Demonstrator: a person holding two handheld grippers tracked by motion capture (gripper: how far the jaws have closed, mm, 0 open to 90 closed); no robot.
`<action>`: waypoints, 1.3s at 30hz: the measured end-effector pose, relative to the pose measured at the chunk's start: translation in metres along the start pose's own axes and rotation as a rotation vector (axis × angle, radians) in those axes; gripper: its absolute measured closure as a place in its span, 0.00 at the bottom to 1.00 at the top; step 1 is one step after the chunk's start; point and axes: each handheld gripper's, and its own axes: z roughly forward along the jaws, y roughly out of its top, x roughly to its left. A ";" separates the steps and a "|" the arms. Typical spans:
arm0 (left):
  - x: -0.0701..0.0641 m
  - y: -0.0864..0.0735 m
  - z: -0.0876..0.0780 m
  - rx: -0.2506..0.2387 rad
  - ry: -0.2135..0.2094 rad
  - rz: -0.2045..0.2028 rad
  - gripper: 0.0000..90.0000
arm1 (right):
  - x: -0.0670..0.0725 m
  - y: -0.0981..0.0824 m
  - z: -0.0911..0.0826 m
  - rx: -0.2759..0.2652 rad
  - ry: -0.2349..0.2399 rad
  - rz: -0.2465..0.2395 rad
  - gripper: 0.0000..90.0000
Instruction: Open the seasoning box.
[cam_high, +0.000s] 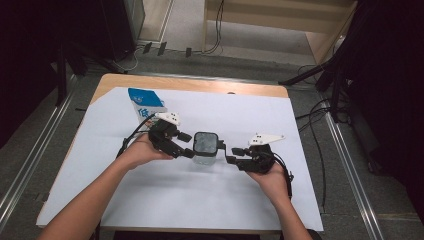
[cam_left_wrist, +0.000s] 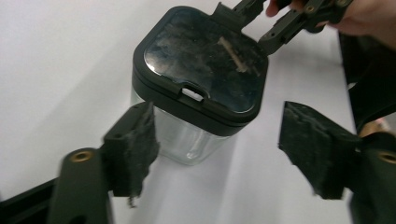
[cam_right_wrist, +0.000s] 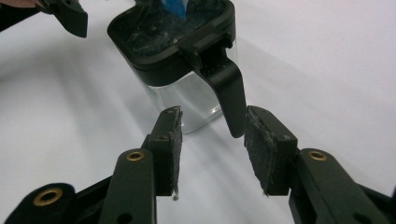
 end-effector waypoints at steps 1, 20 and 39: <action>-0.001 0.002 0.000 -0.007 0.004 0.010 0.22 | -0.001 0.000 0.000 0.003 0.003 -0.001 0.63; 0.005 0.007 0.026 0.011 0.029 0.093 0.16 | -0.002 -0.002 0.002 0.013 -0.005 0.025 0.63; 0.009 0.004 0.038 0.033 0.023 0.110 0.13 | -0.003 -0.003 0.005 0.027 -0.005 0.038 0.63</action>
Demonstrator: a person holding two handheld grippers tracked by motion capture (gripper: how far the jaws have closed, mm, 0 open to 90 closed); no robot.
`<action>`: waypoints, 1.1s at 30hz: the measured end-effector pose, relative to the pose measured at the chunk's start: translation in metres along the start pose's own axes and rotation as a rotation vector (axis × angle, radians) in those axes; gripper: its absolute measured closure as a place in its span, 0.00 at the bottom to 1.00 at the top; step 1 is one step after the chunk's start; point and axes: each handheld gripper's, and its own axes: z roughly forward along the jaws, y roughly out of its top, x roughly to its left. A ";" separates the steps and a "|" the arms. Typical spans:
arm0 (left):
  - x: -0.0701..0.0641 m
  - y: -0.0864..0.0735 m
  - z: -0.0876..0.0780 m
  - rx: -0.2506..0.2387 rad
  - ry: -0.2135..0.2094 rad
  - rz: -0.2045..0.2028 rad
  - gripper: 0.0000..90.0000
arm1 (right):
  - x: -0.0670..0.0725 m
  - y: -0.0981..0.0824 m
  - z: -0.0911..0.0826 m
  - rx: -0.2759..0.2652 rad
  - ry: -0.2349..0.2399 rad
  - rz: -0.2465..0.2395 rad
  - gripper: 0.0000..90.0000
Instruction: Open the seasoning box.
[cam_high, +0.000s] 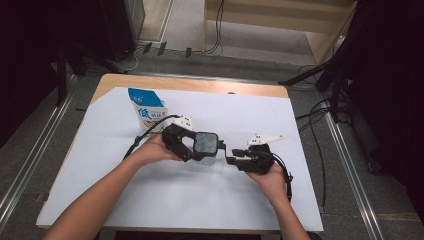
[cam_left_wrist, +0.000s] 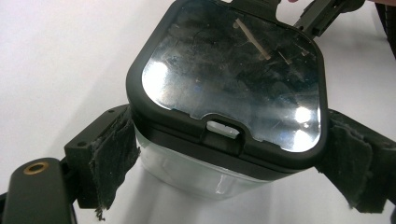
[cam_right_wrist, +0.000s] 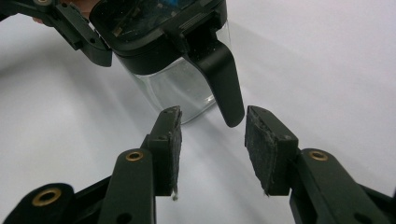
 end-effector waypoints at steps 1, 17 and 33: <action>0.000 0.001 0.000 0.005 0.001 -0.005 0.13 | 0.000 0.000 0.000 0.000 0.000 -0.001 0.63; -0.003 0.007 -0.013 -0.015 0.004 0.010 0.17 | 0.001 0.000 0.002 0.003 0.002 0.000 0.63; -0.005 0.017 -0.023 0.003 0.000 0.031 0.18 | 0.001 0.000 0.000 -0.003 0.009 0.003 0.63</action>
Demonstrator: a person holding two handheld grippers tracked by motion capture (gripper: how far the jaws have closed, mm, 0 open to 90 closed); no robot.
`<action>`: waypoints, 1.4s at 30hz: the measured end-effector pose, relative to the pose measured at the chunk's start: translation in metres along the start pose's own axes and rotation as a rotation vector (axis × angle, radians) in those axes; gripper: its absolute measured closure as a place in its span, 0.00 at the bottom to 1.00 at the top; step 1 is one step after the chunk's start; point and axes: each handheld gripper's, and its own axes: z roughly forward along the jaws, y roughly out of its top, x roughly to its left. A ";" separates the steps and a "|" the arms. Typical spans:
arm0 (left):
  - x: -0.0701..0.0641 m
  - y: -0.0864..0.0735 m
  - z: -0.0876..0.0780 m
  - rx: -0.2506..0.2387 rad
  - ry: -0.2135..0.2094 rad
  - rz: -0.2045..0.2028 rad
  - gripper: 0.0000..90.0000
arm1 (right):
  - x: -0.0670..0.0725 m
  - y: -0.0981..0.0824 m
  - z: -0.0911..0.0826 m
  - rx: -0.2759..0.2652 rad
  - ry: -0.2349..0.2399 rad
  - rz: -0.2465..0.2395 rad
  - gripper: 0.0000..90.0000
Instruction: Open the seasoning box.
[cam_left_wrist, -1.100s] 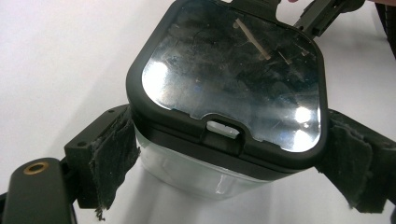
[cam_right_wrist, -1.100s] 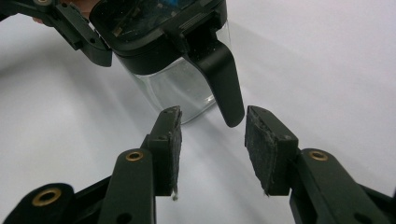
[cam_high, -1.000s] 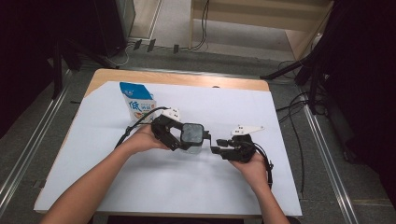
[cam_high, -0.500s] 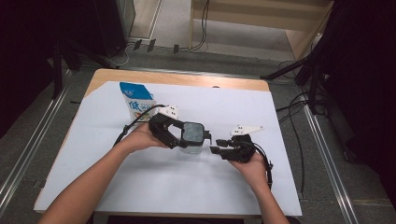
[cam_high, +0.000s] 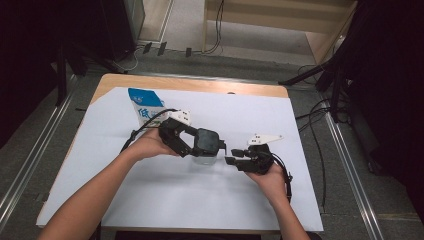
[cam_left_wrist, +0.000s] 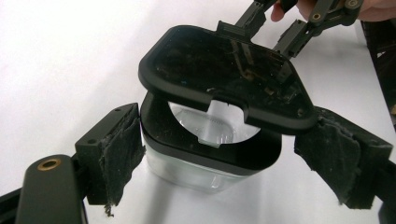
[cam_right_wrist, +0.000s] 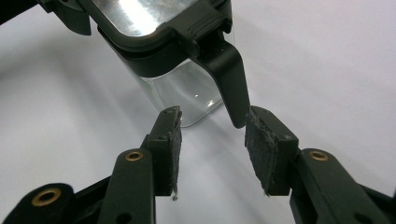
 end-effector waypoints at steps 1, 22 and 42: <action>0.000 0.000 -0.003 -0.014 -0.003 -0.006 0.18 | 0.000 0.000 0.000 -0.001 0.001 0.001 0.63; 0.001 0.005 -0.027 -0.076 -0.019 -0.010 0.80 | -0.003 0.002 -0.003 -0.026 -0.025 0.037 0.99; -0.012 0.040 -0.011 -0.031 -0.046 -0.003 1.00 | -0.008 0.011 0.011 -0.016 -0.052 0.060 1.00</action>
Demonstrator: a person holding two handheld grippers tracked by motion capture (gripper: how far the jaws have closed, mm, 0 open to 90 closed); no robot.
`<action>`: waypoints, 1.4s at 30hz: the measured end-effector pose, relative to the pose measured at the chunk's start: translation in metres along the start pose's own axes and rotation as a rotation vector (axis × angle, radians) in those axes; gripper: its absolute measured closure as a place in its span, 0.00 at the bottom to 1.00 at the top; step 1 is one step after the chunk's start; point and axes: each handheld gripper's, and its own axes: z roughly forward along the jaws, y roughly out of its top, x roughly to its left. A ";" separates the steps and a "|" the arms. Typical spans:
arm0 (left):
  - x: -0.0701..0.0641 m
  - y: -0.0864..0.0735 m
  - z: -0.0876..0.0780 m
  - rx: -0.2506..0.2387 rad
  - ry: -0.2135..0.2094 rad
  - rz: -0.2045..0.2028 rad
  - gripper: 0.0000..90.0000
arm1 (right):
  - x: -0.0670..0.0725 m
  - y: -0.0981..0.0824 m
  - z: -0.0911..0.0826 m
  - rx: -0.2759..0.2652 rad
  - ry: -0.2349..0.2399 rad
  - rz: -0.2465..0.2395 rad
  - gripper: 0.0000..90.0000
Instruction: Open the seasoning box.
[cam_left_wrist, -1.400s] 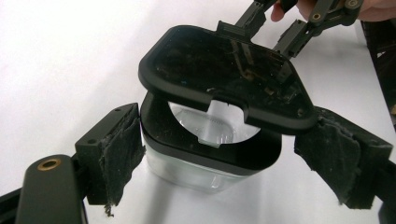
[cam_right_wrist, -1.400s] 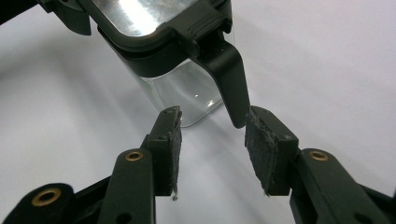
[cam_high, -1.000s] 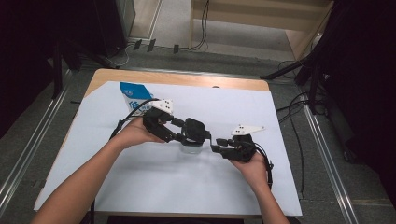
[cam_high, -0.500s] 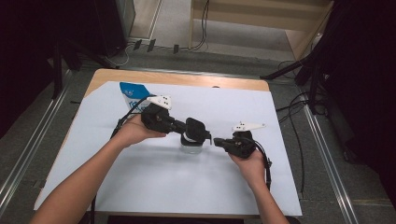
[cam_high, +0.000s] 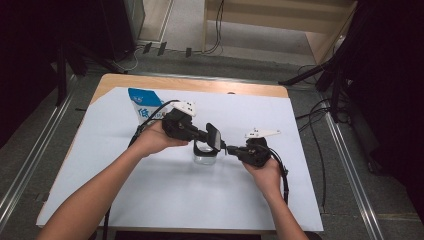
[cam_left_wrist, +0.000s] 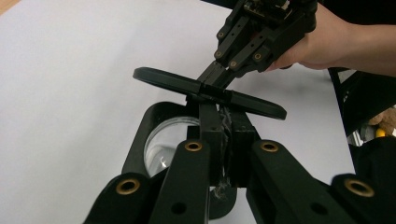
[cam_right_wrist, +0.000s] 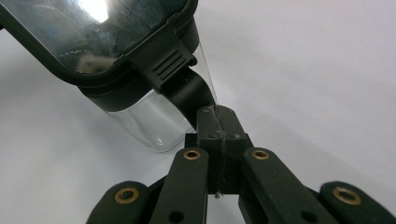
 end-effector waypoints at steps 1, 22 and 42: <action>0.000 0.000 0.000 0.000 0.000 0.000 1.00 | 0.000 0.000 0.000 0.000 0.000 0.000 1.00; -0.004 0.026 0.032 0.012 -0.027 -0.002 1.00 | 0.001 0.000 0.000 -0.003 -0.008 0.002 1.00; 0.001 0.025 0.038 0.003 -0.039 -0.024 0.99 | 0.002 0.000 0.001 -0.008 -0.021 -0.004 1.00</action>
